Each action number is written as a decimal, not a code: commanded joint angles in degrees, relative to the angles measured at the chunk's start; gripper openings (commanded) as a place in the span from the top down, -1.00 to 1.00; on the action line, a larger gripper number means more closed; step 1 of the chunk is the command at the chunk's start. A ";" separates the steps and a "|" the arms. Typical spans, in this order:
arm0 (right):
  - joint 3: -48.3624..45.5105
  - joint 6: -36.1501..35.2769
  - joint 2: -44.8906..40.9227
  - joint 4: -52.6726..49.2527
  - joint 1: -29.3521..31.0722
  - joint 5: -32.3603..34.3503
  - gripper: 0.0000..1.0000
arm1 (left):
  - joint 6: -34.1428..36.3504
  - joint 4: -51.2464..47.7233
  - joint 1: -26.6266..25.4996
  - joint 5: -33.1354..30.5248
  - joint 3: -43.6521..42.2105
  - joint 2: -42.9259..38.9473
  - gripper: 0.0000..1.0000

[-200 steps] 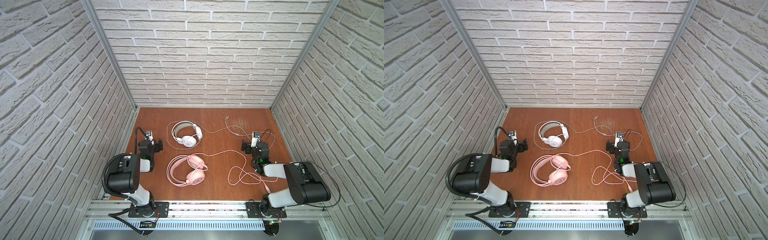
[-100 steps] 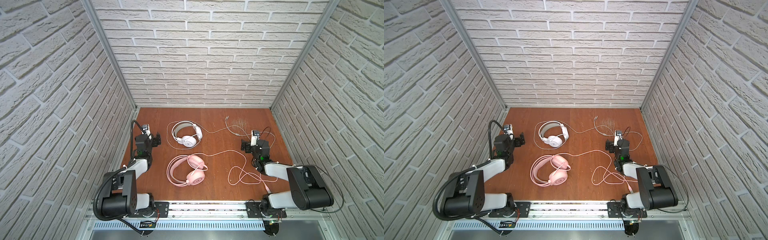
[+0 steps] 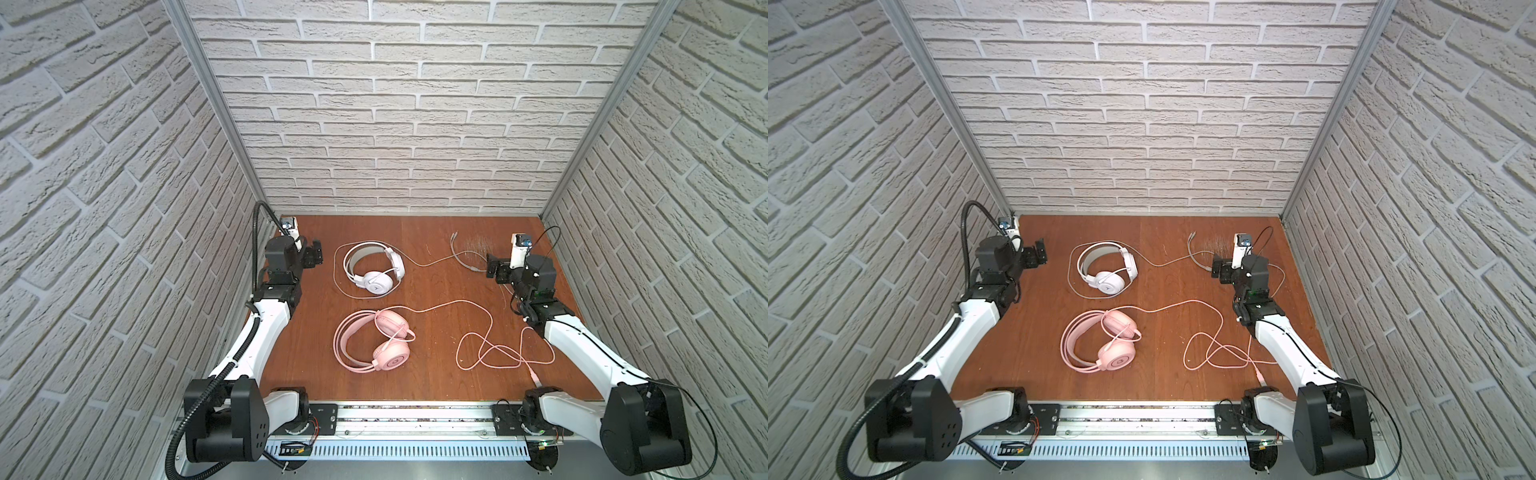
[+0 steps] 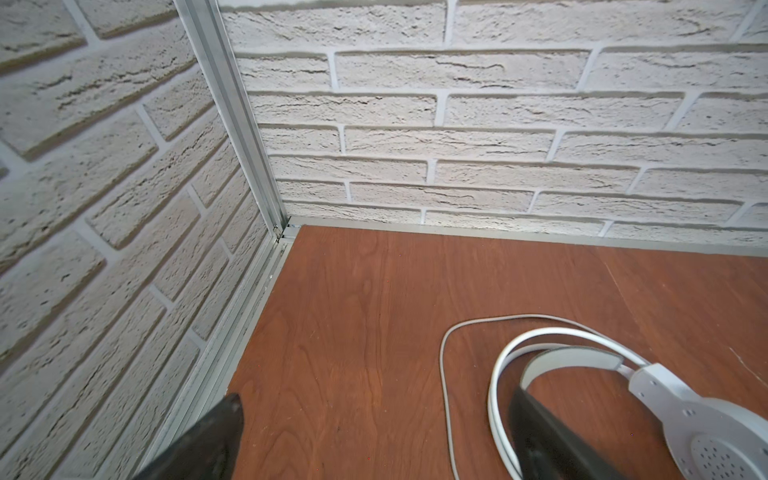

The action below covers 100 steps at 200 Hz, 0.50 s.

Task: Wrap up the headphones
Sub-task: 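Reach the left gripper to the pink headset while the right gripper moves toward the cables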

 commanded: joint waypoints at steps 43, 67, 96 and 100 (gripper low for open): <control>4.45 2.92 -5.65 -14.63 3.75 -5.41 -1.00 | -3.58 -22.83 -4.78 -3.95 13.64 3.50 -0.97; 4.98 2.80 -6.26 -17.19 7.05 -2.24 -1.00 | -5.14 -25.27 -6.36 -2.67 14.50 5.84 -0.97; 5.40 2.27 -6.47 -19.87 10.97 2.37 -1.00 | -6.57 -30.92 -9.11 -1.36 16.78 9.93 -0.97; 5.37 2.27 -6.62 -19.98 11.41 2.72 -1.00 | -6.78 -31.84 -9.64 -0.98 17.15 10.52 -0.96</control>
